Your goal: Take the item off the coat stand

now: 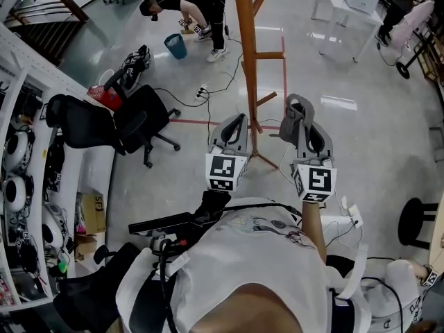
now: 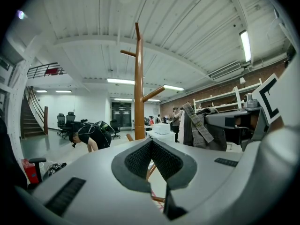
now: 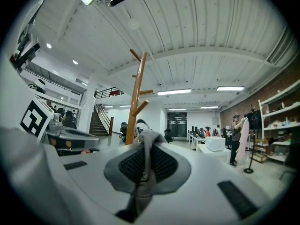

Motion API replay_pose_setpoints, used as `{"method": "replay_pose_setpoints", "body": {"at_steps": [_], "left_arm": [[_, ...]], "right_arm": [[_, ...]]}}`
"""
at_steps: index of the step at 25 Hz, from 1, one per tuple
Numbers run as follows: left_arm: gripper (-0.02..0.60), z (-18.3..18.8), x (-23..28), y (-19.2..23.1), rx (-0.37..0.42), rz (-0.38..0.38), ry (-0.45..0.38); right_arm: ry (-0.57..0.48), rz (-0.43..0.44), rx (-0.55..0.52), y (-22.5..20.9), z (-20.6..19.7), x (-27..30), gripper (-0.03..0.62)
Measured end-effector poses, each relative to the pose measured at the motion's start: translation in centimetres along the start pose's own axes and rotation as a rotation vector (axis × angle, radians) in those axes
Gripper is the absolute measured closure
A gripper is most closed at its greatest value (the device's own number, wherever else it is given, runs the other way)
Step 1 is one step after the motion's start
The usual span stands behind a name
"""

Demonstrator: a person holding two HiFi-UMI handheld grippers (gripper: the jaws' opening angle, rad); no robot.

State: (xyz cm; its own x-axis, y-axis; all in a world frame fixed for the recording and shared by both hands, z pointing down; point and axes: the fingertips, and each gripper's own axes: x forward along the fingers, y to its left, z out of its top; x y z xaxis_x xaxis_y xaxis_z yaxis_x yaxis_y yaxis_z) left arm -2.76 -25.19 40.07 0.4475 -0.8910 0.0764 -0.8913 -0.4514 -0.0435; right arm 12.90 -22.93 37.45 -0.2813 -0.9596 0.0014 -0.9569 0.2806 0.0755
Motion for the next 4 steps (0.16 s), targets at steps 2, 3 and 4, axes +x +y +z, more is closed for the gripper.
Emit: {"method": "replay_pose_setpoints", "body": {"at_steps": [2,3,4], "left_arm": [[0.578,-0.07,0.01,0.13,-0.001,0.0,0.001],[0.578,-0.09,0.02,0.22,-0.001,0.0,0.001],[0.578,-0.11,0.03,0.31,-0.001,-0.001,0.0]], "right_arm": [[0.0,0.0,0.001,0.1,-0.01,0.06,0.576],[0.0,-0.001,0.001,0.16,0.0,0.09,0.576],[0.0,-0.001,0.001,0.23,0.0,0.12,0.576]]}}
